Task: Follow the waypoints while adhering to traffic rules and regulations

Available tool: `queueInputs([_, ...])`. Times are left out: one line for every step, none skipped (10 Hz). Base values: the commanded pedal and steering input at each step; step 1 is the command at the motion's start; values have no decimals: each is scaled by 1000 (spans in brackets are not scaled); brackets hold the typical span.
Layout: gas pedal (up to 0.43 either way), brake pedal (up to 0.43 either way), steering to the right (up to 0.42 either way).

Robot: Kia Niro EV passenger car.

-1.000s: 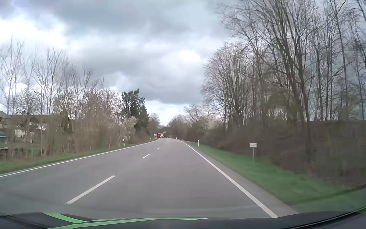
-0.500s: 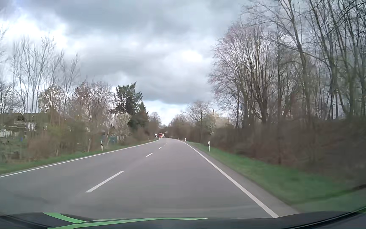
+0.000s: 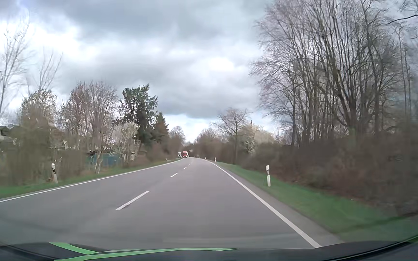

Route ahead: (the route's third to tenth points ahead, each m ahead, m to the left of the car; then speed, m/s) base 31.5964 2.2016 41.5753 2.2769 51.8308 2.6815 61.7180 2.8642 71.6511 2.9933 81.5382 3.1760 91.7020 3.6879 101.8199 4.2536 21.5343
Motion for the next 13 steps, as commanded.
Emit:
queueInputs([197,0,-3])
queueInputs([197,0,-3])
queueInputs([197,0,-3])
queueInputs([197,0,-3])
queueInputs([197,0,-3])
queueInputs([197,0,-2])
queueInputs([197,0,-2])
queueInputs([197,0,-2])
queueInputs([197,0,-2])
queueInputs([197,0,-2])
queueInputs([197,0,-2])
queueInputs([197,0,-2])
queueInputs([197,0,-2])
